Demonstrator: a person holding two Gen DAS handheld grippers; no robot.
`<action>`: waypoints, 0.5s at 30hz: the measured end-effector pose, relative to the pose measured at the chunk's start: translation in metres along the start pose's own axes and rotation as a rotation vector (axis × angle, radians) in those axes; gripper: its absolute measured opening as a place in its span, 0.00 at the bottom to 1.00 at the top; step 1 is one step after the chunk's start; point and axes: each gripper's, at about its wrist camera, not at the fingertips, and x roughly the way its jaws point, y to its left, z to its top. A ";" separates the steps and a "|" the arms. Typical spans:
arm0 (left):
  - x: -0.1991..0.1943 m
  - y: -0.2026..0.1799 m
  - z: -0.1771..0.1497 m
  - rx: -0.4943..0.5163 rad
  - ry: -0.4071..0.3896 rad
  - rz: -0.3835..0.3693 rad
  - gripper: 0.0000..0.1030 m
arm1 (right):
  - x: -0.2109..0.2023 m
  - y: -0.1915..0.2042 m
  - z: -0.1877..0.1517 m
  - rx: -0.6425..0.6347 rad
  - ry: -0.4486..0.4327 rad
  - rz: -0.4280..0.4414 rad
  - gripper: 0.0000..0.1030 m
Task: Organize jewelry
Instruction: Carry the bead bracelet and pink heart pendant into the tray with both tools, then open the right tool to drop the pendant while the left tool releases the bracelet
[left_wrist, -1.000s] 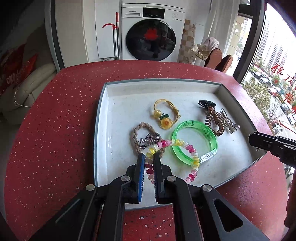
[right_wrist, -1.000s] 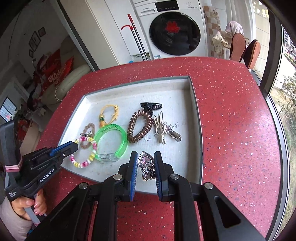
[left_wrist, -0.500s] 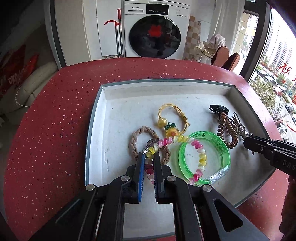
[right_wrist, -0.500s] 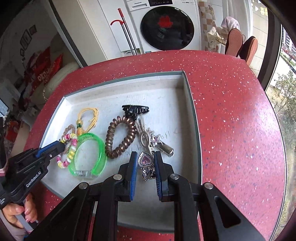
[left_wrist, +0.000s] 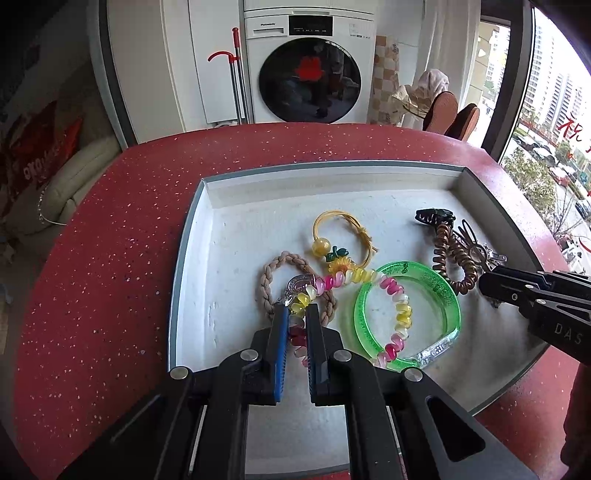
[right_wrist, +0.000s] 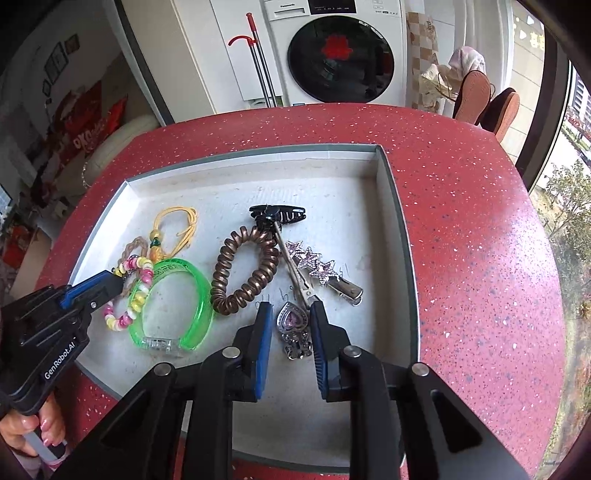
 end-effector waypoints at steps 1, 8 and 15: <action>-0.002 -0.001 0.000 0.010 -0.005 0.004 0.26 | -0.001 0.002 0.000 -0.009 -0.004 0.007 0.37; -0.016 -0.003 0.001 0.021 -0.047 0.019 0.26 | -0.021 0.003 0.001 0.012 -0.048 0.040 0.58; -0.026 -0.004 0.001 0.025 -0.059 0.041 0.26 | -0.035 0.001 -0.004 0.036 -0.067 0.051 0.62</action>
